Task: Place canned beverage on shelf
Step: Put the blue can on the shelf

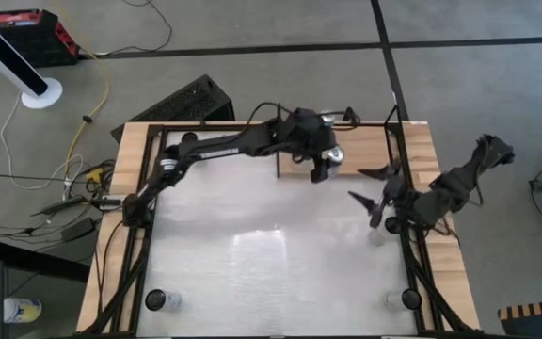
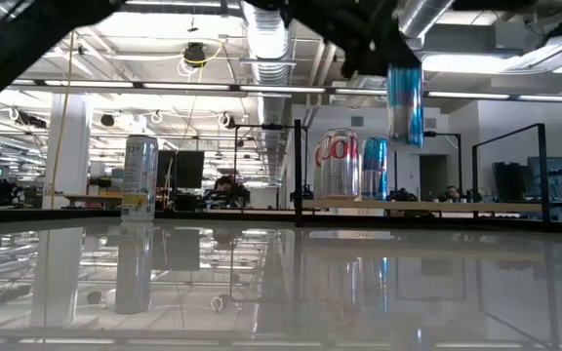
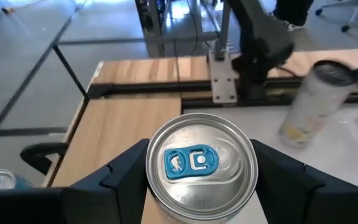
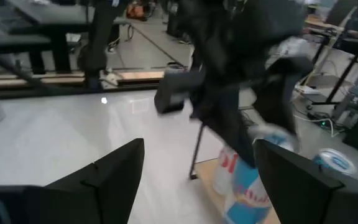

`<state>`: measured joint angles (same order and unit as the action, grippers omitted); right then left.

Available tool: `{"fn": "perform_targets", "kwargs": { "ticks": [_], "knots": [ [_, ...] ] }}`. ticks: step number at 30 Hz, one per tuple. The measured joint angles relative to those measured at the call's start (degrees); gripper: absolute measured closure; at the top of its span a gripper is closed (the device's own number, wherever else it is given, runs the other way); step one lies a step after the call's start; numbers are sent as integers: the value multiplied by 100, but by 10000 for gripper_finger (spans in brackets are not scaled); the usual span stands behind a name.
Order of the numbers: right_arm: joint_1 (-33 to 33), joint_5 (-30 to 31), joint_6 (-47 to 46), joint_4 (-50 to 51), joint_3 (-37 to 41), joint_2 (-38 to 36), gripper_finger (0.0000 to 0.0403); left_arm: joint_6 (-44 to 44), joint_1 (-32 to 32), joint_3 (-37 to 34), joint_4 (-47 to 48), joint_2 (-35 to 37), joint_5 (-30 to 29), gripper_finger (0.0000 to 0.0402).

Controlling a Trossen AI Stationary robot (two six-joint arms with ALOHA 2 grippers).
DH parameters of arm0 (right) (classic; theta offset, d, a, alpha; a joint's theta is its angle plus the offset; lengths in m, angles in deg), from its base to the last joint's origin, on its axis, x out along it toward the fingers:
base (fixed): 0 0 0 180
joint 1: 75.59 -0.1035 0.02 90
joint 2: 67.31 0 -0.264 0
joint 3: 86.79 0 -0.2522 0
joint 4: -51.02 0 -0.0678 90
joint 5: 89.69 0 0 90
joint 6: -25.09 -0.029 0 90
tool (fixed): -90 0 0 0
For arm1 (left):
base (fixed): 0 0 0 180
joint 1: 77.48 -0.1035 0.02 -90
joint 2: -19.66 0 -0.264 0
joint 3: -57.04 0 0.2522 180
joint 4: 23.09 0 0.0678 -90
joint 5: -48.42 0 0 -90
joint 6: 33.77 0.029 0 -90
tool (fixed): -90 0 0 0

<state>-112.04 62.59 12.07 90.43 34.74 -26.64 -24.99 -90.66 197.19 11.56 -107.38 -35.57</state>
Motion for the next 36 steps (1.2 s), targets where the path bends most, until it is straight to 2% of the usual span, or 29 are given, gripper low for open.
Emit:
{"fn": "perform_targets", "kwargs": {
  "ticks": [5, 15, 24, 36],
  "knots": [
    [288, -4, -39, 312, 0, -435, 76, 140, -258, 456, 56, -508, 175, 181],
    [601, -72, -35, 726, 0, -604, 76, 743, -465, 489, -217, -857, 140, 181],
    [671, -72, 123, 737, 0, -604, 76, 966, -595, 489, -265, -932, 94, 181],
    [671, -72, 155, 737, 0, -604, 76, 723, -699, 463, -214, -932, 316, 181]
  ]
}}
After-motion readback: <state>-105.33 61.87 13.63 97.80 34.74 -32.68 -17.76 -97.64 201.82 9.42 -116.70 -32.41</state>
